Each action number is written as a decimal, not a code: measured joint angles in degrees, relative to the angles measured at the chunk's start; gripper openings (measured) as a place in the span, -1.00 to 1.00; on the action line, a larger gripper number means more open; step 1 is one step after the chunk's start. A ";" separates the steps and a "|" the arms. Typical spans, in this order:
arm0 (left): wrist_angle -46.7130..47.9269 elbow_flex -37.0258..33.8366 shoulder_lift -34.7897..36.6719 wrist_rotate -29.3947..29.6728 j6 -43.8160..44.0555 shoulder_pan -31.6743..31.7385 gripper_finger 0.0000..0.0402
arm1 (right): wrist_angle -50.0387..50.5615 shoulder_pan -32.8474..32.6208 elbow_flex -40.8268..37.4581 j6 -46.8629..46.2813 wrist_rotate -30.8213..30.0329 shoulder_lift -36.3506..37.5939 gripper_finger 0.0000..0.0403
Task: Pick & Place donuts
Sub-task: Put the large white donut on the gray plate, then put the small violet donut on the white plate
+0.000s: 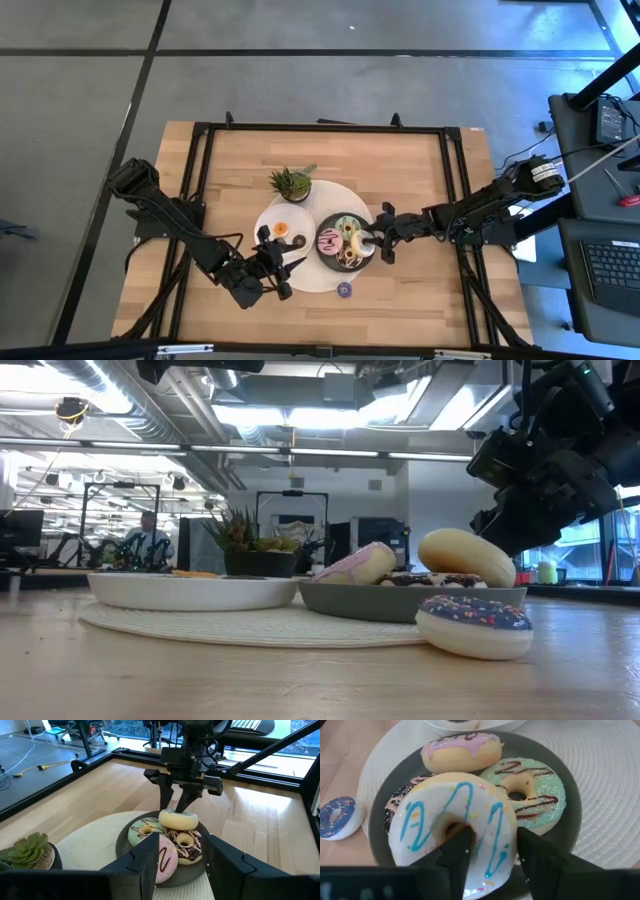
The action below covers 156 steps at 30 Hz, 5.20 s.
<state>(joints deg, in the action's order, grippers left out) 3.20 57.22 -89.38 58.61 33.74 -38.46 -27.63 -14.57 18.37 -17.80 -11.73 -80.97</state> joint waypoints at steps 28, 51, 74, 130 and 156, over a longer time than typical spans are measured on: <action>-0.18 -0.01 -0.28 -8.06 1.23 0.00 -0.30 | 14.97 -0.36 0.06 0.09 -0.49 19.34 -0.07; -17.96 10.02 -22.68 -31.46 -12.64 10.02 -0.30 | 16.01 -5.27 0.07 1.94 -4.15 20.85 -0.06; 6.37 27.05 -34.37 -33.97 -1.64 10.93 -0.30 | 16.51 -5.27 0.07 2.99 -4.20 20.83 -0.06; 36.69 26.97 -19.79 -30.43 -2.55 12.56 -0.86 | 17.90 -5.27 0.07 2.95 -4.15 20.81 -0.07; 16.69 -6.22 -4.68 -38.30 4.41 30.40 -0.88 | 18.92 -5.14 0.07 3.04 -5.63 20.74 -0.06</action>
<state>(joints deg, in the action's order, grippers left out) 19.89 51.00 -94.06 20.31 38.14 -8.05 -8.71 -19.70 18.44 -14.76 -17.35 -60.23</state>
